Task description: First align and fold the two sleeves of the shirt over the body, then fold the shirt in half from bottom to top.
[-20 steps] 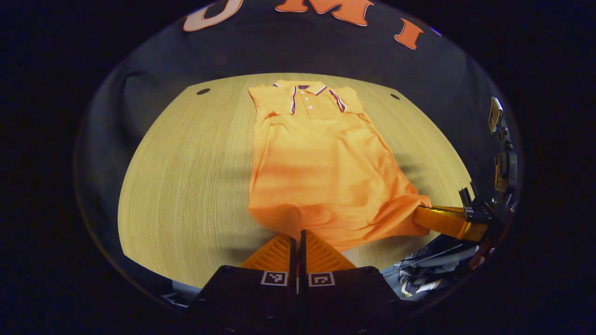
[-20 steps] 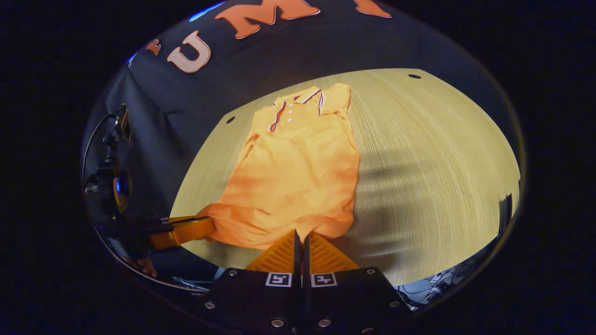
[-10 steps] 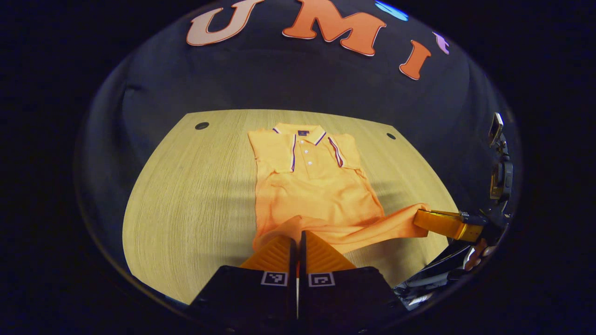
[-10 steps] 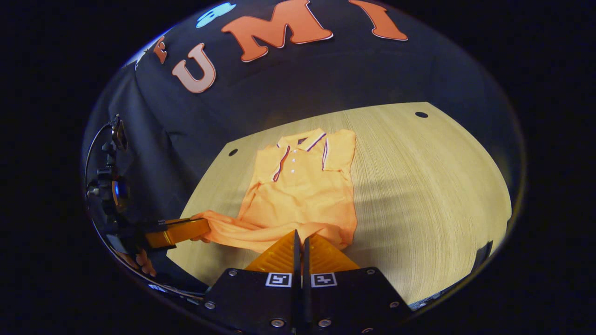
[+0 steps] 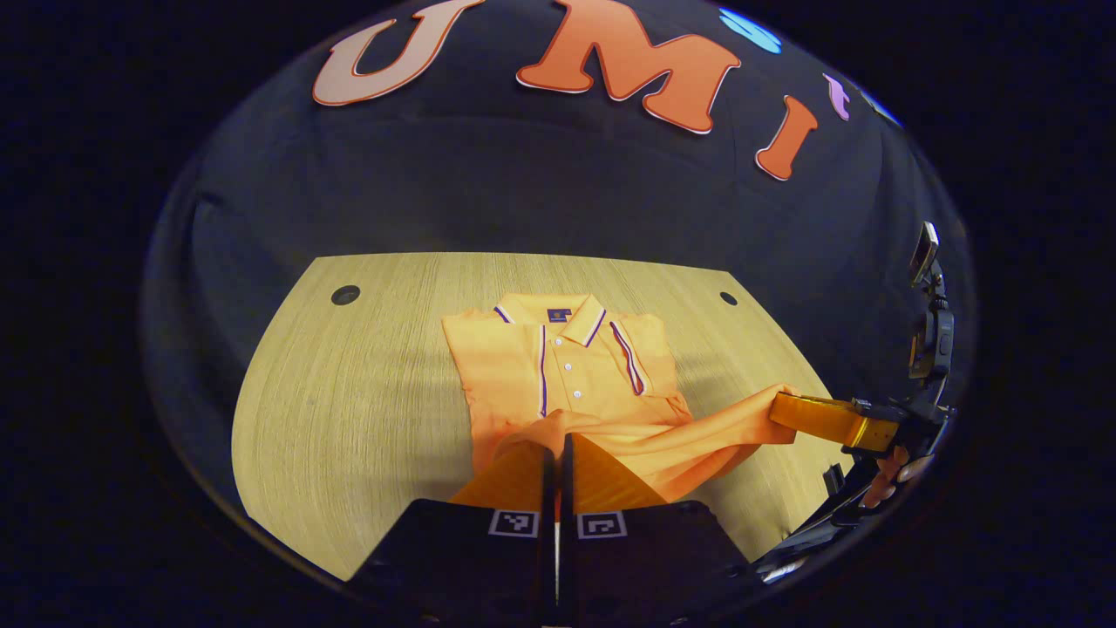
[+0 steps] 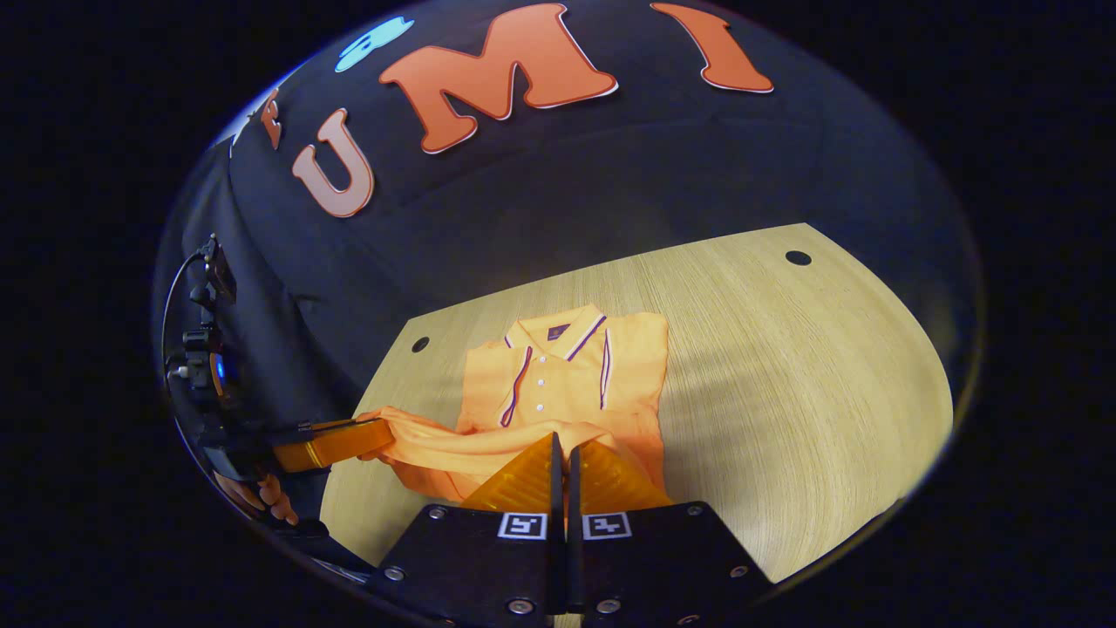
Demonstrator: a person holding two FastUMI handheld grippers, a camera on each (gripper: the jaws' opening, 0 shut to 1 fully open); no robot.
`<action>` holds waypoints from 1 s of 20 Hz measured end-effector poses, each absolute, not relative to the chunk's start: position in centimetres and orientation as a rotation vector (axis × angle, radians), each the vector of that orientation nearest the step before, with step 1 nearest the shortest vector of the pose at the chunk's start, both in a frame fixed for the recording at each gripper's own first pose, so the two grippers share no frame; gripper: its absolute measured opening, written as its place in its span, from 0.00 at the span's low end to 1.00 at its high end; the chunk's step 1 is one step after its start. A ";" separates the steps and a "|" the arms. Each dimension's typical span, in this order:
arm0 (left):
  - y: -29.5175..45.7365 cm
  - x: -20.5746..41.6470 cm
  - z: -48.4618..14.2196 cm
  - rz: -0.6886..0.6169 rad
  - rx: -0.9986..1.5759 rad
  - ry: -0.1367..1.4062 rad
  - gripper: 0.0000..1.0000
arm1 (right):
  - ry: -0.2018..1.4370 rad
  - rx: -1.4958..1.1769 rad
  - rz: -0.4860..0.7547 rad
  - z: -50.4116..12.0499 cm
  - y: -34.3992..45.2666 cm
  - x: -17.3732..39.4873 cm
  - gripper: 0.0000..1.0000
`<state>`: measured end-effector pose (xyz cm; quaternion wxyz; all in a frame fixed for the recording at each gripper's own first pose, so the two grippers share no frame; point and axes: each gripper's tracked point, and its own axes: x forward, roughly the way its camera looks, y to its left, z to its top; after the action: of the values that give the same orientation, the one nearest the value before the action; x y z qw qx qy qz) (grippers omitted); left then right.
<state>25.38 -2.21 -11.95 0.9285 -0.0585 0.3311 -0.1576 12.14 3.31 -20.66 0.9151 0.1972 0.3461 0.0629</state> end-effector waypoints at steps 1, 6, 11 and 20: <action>-2.2 26.8 -12.0 -0.330 -0.122 0.688 0.02 | 0.710 0.408 0.124 -20.6 3.3 13.5 0.01; -2.7 34.3 -11.7 -0.357 -0.101 0.695 0.02 | 0.711 0.362 0.089 -21.1 2.9 20.5 0.01; -2.6 41.1 -13.1 -0.364 -0.063 0.735 0.02 | 0.774 0.345 0.038 -23.3 1.7 26.7 0.01; -2.8 48.8 -17.3 -0.339 -0.030 0.816 0.04 | 0.902 0.232 -0.009 -28.8 0.9 34.5 0.02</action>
<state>48.83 -2.77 -17.33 0.9039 -0.0143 0.3947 -0.1641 34.52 0.87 -28.80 0.8934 0.1117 0.4350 -0.0042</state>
